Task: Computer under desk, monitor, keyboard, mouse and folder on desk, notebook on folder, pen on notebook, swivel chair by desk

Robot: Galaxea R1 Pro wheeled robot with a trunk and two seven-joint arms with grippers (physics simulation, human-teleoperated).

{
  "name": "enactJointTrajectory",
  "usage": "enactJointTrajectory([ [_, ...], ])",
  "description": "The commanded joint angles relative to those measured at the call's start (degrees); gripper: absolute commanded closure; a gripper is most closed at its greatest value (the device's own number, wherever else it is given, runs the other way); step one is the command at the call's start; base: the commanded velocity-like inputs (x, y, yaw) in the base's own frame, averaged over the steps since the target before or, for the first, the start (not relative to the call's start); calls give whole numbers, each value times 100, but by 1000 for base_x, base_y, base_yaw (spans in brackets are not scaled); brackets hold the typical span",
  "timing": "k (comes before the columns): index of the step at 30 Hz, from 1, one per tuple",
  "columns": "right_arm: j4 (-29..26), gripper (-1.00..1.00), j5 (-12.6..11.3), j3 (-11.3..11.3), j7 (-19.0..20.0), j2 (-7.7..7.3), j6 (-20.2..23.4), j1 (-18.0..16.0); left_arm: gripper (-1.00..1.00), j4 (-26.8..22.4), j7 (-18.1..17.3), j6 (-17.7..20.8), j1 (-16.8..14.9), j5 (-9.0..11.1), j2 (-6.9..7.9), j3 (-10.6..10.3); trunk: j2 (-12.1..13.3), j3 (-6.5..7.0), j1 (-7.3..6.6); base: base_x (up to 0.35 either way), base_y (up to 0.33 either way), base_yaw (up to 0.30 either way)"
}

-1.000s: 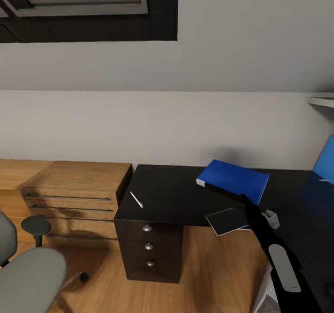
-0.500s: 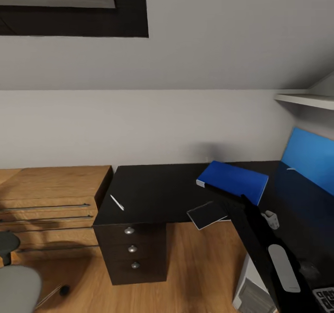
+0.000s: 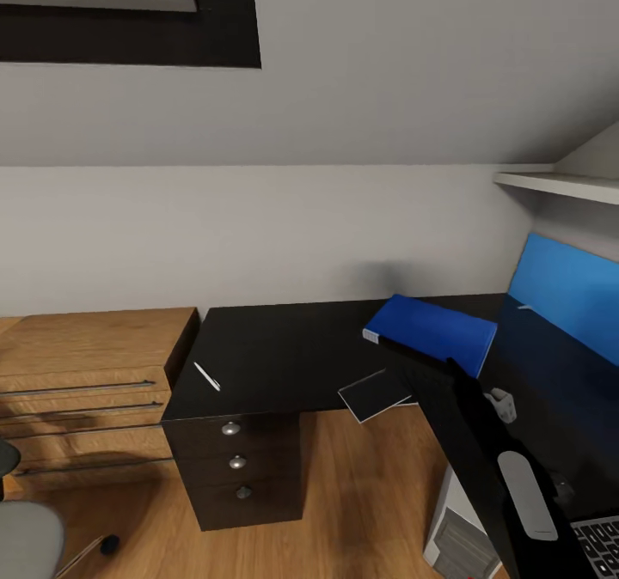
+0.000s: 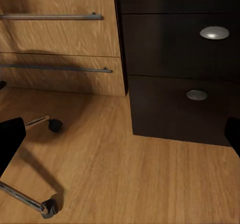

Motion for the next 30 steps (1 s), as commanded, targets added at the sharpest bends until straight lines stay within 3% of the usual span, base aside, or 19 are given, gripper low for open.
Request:
enactJointTrajectory([
  [1, -1, 100, -61, -12, 16, 0, 44, -4, -100, 1, 46, -10, -3, -62, -1, 21, -4, -6, 0, 0, 0, -1],
  [12, -1, 100, -282, -12, 19, 7, 21, -4, -100, 1, 43, -10, -3, -62, -1, 20, -4, -6, 0, 0, 0, 0],
  [13, 6, 100, -496, -4, -2, 9, -6, -4, -100, 1, 43, -10, -3, -62, -9, 24, -4, -6, 0, 0, 0, 0],
  [14, 21, 100, -500, 3, -21, 10, -72, -7, -100, 1, 43, -10, -3, -62, -11, 21, -4, -6, 0, 0, 0, 0],
  [16, 256, 100, -507, 424, -812, 103, -1587, -114, -100, 1, 43, -10, -3, -62, -26, 18, -4, -6, 0, 0, 0, 0],
  [19, 459, 100, -507, 637, -1207, 230, -2289, -316, -100, 1, 43, -10, -3, -62, -27, 17, -4, -6, 0, 0, 0, 0],
  [21, 862, 100, -507, 733, -1428, 347, -3006, -607, -100, 1, 38, -10, -3, -62, -27, 17, -4, -6, 0, 0, 0, 0],
  [27, 2270, 100, -521, 787, -1571, 448, -4348, -1372, -100, 1, 36, -10, -3, -62, -28, 21, -4, -6, 0, 0, 0, 0],
  [30, 2666, 100, -531, 778, -1584, 462, -4674, -1515, -100, 1, 36, -10, -3, -62, -27, 24, -4, -6, 0, 0, 0, 0],
])
